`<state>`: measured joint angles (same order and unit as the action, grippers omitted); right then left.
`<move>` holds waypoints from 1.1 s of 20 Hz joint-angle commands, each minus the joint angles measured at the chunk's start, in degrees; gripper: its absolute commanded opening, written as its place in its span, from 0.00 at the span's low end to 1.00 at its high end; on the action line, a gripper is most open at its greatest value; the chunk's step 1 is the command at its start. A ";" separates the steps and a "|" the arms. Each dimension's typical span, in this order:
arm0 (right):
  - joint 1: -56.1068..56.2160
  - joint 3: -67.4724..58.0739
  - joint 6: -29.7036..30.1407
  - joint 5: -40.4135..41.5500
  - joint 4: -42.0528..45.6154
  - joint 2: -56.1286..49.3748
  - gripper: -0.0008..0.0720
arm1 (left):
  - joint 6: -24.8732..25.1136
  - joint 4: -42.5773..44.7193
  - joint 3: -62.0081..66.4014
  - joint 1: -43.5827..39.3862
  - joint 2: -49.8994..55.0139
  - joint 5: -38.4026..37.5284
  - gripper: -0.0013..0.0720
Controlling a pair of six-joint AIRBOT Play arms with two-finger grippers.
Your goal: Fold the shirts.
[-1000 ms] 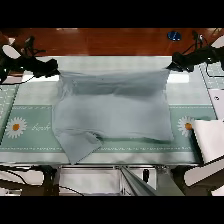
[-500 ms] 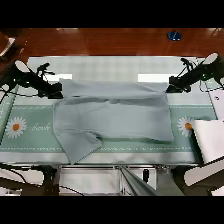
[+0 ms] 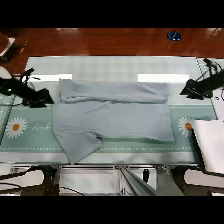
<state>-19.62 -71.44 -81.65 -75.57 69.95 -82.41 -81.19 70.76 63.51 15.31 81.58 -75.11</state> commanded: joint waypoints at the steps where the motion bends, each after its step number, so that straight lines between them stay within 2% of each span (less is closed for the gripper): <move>1: -5.09 20.20 1.46 11.39 -7.21 16.83 0.58 | 1.29 -4.87 -16.24 8.33 -11.21 1.86 0.71; 3: -5.07 32.06 3.69 14.36 -14.38 25.94 0.58 | 1.40 -9.27 -24.70 14.67 -17.38 4.72 0.71; 5: -4.96 39.74 5.97 14.78 -23.23 32.13 0.58 | 2.10 -11.54 -29.33 20.24 -21.03 3.06 0.71; 7: -4.96 43.78 8.41 14.78 -27.87 35.52 0.58 | 4.13 -13.97 -33.77 22.14 -22.77 1.46 0.71; 16: -4.96 44.17 8.22 13.20 -28.98 35.95 0.58 | 5.18 -17.33 -43.23 15.28 -22.69 7.82 0.71; 20: -6.27 44.15 3.52 17.62 -27.91 35.95 0.58 | 6.69 -20.72 -48.41 9.44 -22.69 13.07 0.70; 21: -8.13 44.02 1.88 18.27 -25.40 35.91 0.58 | 7.08 -20.72 -48.68 8.79 -22.69 13.53 0.53; 22: -10.82 44.00 -0.09 18.01 -21.29 35.91 0.58 | 7.06 -20.74 -48.57 8.74 -22.73 13.51 0.20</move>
<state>-26.92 -27.40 -77.28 -59.31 42.98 -46.54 -74.83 50.65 16.69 26.22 58.87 -65.14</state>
